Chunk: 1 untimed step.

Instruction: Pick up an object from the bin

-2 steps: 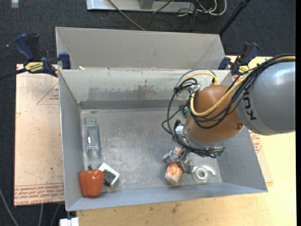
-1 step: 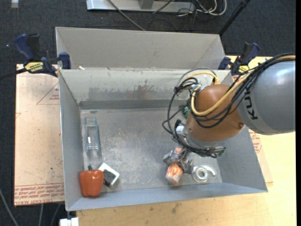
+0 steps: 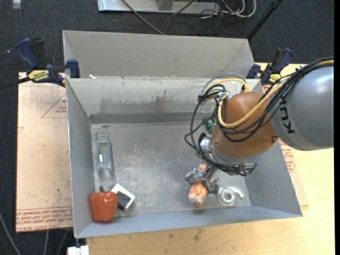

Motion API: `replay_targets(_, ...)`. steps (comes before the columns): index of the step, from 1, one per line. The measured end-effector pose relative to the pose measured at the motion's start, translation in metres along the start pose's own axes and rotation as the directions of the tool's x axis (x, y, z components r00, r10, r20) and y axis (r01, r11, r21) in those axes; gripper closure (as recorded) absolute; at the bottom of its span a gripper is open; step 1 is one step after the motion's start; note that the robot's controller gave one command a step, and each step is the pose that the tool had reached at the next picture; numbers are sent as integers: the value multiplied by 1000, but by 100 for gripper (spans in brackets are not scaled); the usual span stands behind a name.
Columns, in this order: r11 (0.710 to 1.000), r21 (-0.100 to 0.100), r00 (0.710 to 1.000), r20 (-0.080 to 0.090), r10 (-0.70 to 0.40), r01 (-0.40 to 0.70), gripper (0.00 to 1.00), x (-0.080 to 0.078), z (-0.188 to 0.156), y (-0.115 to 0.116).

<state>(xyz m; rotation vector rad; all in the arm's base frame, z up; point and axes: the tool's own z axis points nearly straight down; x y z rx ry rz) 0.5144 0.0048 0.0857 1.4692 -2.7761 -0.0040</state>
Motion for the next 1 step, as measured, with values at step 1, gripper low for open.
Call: replay_targets(1,1000,2,1000,1,1,-1,100,0,-9,0)
